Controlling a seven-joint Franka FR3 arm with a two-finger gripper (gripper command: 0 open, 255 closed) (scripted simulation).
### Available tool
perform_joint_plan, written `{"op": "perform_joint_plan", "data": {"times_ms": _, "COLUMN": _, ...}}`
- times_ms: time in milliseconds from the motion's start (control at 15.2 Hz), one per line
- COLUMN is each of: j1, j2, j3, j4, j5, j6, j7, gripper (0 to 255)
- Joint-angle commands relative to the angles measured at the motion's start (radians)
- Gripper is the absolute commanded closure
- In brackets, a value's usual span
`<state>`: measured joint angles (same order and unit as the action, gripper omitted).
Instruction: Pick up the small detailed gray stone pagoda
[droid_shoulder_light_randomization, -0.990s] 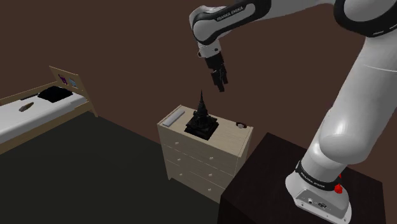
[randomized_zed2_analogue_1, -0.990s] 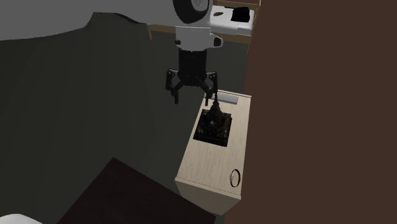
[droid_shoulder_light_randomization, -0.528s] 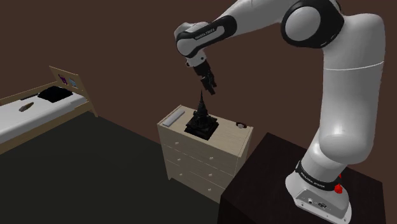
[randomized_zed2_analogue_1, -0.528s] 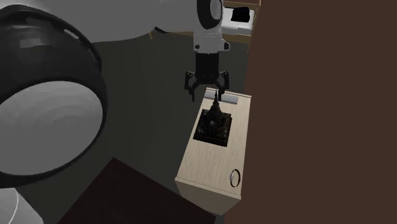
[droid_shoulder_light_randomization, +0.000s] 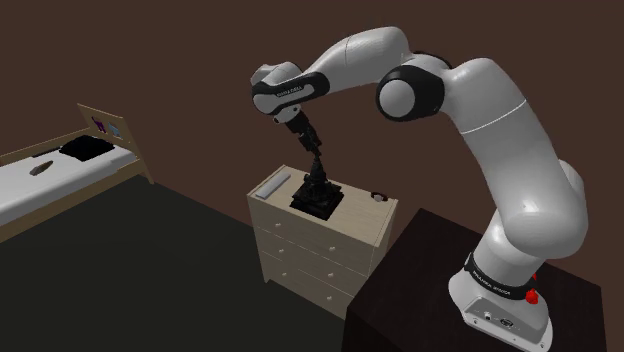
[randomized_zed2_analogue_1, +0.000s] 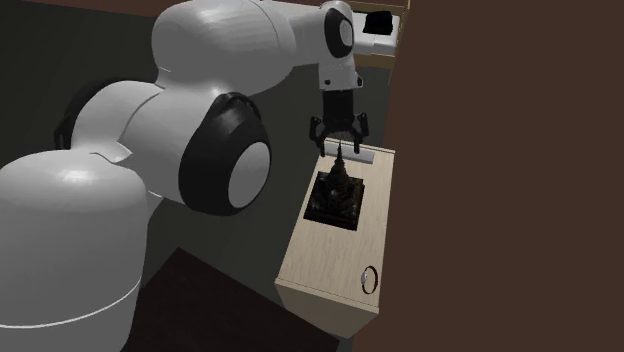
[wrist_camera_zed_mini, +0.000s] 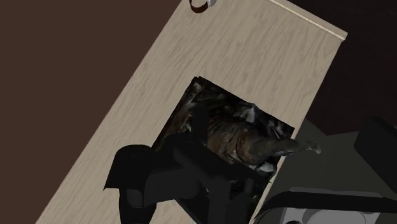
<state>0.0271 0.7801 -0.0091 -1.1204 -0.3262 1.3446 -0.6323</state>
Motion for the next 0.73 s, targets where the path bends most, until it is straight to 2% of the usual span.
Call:
{"op": "perform_joint_plan", "data": {"times_ms": 0, "j1": 0.004, "j2": 0.061, "j3": -0.003, "j4": 0.070, "j5": -0.011, "j6": -0.017, "j7": -0.020, "gripper": 0}}
{"op": "perform_joint_plan", "data": {"times_ms": 528, "j1": 0.000, "j2": 0.088, "j3": -0.001, "j4": 0.030, "j5": -0.008, "j6": 0.047, "j7": 0.002, "gripper": 0}}
{"op": "perform_joint_plan", "data": {"times_ms": 594, "j1": 0.000, "j2": 0.089, "j3": -0.001, "j4": 0.031, "j5": -0.008, "j6": 0.047, "j7": 0.002, "gripper": 255}}
{"op": "perform_joint_plan", "data": {"times_ms": 660, "j1": 0.000, "j2": 0.088, "j3": -0.001, "j4": 0.030, "j5": -0.009, "j6": 0.047, "j7": 0.001, "gripper": 255}}
